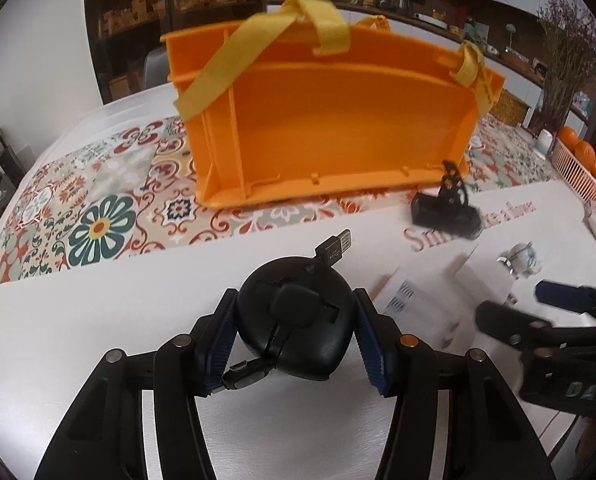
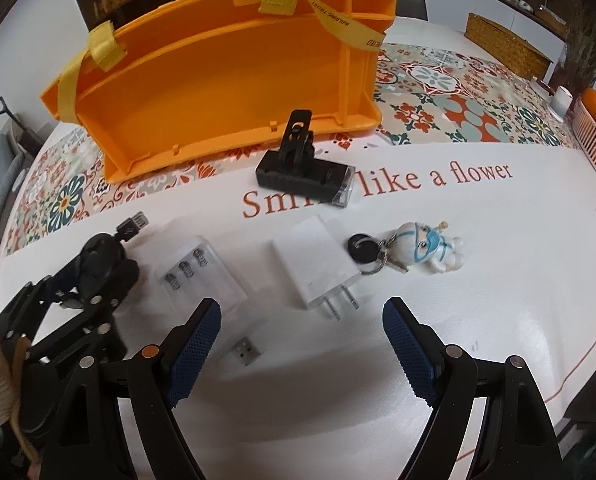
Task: Organize rigid objects
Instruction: 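Grasp the black cable reel with the left gripper while the right gripper grasps the white plug adapter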
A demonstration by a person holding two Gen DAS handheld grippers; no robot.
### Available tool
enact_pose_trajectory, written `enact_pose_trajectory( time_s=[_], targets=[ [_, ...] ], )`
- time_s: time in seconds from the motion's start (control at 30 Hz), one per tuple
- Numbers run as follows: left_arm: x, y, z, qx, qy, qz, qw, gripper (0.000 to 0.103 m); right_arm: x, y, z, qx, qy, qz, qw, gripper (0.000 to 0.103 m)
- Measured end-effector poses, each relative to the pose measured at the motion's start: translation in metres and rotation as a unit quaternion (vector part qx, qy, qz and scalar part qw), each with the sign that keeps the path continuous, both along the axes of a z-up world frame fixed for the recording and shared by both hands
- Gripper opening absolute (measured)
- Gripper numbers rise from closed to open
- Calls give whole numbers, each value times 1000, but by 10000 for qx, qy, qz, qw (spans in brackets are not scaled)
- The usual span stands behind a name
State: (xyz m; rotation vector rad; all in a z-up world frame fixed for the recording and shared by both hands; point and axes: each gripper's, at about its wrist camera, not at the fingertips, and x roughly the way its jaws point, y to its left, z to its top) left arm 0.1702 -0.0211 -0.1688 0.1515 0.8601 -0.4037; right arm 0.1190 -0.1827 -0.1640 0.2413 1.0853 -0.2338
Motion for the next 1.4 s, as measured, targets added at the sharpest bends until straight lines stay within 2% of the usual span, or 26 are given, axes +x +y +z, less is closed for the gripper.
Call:
enact_pose_trajectory(
  time_s=[0.2, 0.3, 0.5, 0.77, 0.97, 1.1, 1.2, 1.4],
  targets=[
    [0, -12, 4, -62, -3, -15, 10000, 55, 4, -12, -8, 173, -36, 23, 9998, 83],
    [-1, -16, 3, -62, 6, -5, 10000, 55, 6, -16, -9, 199, -99, 71, 9997, 79],
    [-1, -23, 2, -60, 34, 51, 10000, 55, 15, -17, -7, 70, -263, 301, 9992, 73],
    [-1, -29, -2, -23, 101, 116, 9999, 55, 22, -16, -14, -12, -228, 580, 9981, 55],
    [1, -32, -5, 10, 139, 167, 9998, 55, 26, -12, -15, -220, -247, 791, 9963, 52],
    [2, -33, -7, 21, 172, 186, 9997, 55, 27, -7, -16, -470, -239, 947, 9941, 45],
    [2, -33, -7, 39, 172, 197, 9996, 55, 28, -5, -15, -466, -238, 997, 9936, 40],
    [3, -32, -2, 31, 155, 221, 9996, 55, 26, -5, -7, -415, -295, 1034, 9933, 38]
  ],
)
